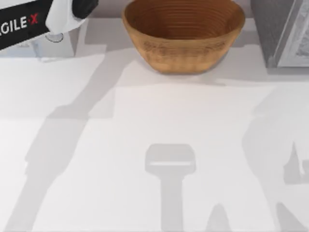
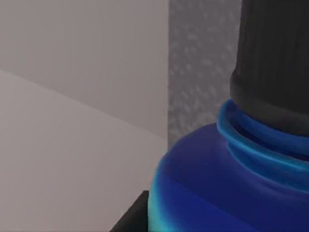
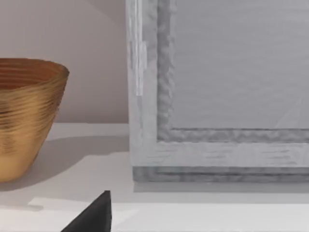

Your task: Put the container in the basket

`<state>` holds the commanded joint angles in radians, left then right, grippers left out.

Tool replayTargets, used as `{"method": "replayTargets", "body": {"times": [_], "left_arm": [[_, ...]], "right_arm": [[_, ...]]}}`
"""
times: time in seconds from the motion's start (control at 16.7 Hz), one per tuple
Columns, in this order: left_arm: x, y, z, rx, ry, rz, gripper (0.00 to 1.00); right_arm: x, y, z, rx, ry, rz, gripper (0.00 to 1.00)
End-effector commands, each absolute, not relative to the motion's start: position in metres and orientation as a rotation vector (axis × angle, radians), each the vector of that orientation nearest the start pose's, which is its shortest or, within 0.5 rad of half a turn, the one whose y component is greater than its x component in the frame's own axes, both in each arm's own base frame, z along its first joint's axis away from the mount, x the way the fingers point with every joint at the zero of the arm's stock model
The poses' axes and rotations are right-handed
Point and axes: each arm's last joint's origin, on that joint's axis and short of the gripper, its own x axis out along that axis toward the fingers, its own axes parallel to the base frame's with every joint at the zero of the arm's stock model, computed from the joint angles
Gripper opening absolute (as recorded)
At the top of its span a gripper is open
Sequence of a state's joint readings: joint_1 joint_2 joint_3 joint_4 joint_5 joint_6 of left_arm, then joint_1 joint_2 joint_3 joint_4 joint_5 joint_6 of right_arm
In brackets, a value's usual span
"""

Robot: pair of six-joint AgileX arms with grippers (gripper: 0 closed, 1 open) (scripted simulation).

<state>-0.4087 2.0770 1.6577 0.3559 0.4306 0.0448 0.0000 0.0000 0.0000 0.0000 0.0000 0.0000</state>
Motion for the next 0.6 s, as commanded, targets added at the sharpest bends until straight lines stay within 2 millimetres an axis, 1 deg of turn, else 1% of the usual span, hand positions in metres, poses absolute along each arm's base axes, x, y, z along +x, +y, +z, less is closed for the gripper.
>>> {"method": "replayTargets", "body": {"times": [0.12,0.42,0.6], "left_arm": [[0.456,-0.208,0.281,0.027,0.053,-0.815,0.00],[0.456,-0.206,0.282,0.029,0.047,-0.812,0.00],[0.466,-0.216,0.276,0.027,0.043,-0.816,0.00]], "right_arm": [[0.106,-0.001,0.160,0.000,0.000,0.000,1.00],[0.106,-0.001,0.160,0.000,0.000,0.000,1.00],[0.106,-0.001,0.160,0.000,0.000,0.000,1.00]]}}
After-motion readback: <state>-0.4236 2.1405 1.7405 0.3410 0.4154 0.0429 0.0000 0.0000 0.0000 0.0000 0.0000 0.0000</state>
